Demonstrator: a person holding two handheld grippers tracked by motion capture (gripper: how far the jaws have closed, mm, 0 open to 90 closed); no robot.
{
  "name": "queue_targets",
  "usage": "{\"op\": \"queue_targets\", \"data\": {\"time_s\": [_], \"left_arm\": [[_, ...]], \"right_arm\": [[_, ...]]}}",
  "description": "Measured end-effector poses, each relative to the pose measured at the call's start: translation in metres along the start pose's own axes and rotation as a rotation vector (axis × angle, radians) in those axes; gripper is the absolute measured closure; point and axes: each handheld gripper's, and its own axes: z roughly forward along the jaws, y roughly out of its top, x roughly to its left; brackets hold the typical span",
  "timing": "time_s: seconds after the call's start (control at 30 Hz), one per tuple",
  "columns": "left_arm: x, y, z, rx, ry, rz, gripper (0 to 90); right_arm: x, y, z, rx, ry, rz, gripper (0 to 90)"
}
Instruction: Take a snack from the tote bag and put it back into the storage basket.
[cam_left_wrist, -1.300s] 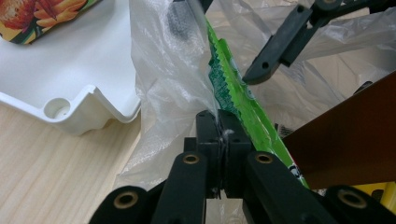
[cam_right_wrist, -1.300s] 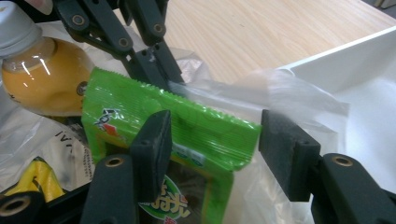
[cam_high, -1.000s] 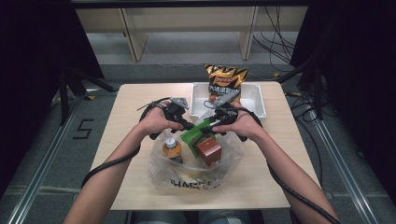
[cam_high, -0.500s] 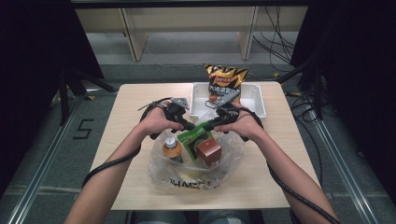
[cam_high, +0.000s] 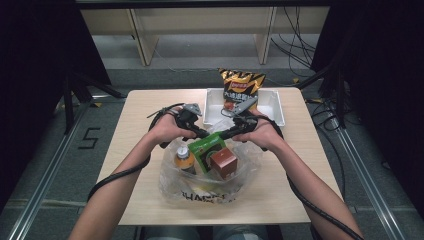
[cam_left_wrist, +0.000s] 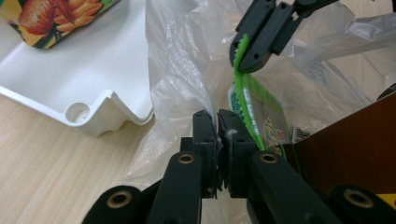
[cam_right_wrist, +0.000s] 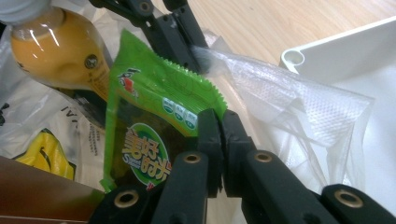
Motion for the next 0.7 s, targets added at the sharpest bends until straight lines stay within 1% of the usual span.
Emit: {"op": "queue_targets", "data": {"time_s": [0.07, 0.13, 0.17, 0.2, 0.23, 0.27, 0.33, 0.37, 0.47, 0.5, 0.57, 0.6, 0.63, 0.67, 0.7], "left_arm": [[0.000, 0.000, -0.001, -0.001, 0.010, -0.006, 83.9], [0.000, 0.001, -0.002, -0.003, 0.019, 0.000, 81.9], [0.000, 0.001, -0.003, -0.007, 0.023, 0.000, 80.8], [0.000, 0.001, -0.004, -0.014, 0.033, -0.005, 80.3], [0.000, 0.001, -0.005, -0.018, 0.042, -0.018, 79.8], [0.001, 0.001, -0.006, -0.022, 0.050, -0.015, 79.5], [0.003, 0.000, -0.007, -0.017, 0.066, -0.029, 79.1], [0.004, 0.000, -0.007, -0.020, 0.068, -0.041, 79.1], [0.007, -0.001, -0.007, -0.008, 0.084, -0.067, 79.3], [0.008, -0.002, -0.007, -0.006, 0.081, -0.075, 79.5], [0.009, -0.003, -0.006, -0.015, 0.083, -0.094, 79.5], [0.010, -0.004, -0.006, -0.021, 0.077, -0.099, 79.3], [0.010, -0.004, -0.006, -0.031, 0.085, -0.113, 79.2], [0.011, -0.005, -0.006, -0.034, 0.082, -0.115, 79.2], [0.012, -0.006, -0.006, -0.038, 0.086, -0.124, 79.3]], "right_arm": [[0.001, 0.001, -0.004, 0.008, 0.002, 0.005, 89.5], [0.003, 0.001, -0.005, -0.017, -0.001, -0.003, 89.7], [0.003, 0.001, -0.007, -0.015, 0.000, -0.004, 89.7], [0.004, 0.001, -0.009, -0.028, -0.004, -0.004, 89.8], [0.005, 0.001, -0.011, -0.028, 0.005, 0.007, 89.8], [0.006, 0.001, -0.012, -0.049, 0.002, 0.001, 89.9], [0.008, 0.001, -0.016, -0.065, 0.001, 0.002, 90.0], [0.009, 0.001, -0.017, -0.086, -0.004, 0.001, 90.0], [0.012, 0.001, -0.023, -0.106, -0.001, -0.011, 90.0], [0.013, 0.001, -0.023, -0.124, -0.015, -0.024, 90.0], [0.014, 0.000, -0.026, -0.107, 0.003, -0.025, 90.0], [0.015, 0.000, -0.027, -0.103, 0.004, -0.019, 90.0], [0.015, -0.001, -0.026, -0.117, -0.001, -0.017, 90.0], [0.014, -0.002, -0.027, -0.116, -0.007, -0.022, 90.0], [0.014, -0.003, -0.027, -0.124, -0.002, -0.015, 90.0]]}}
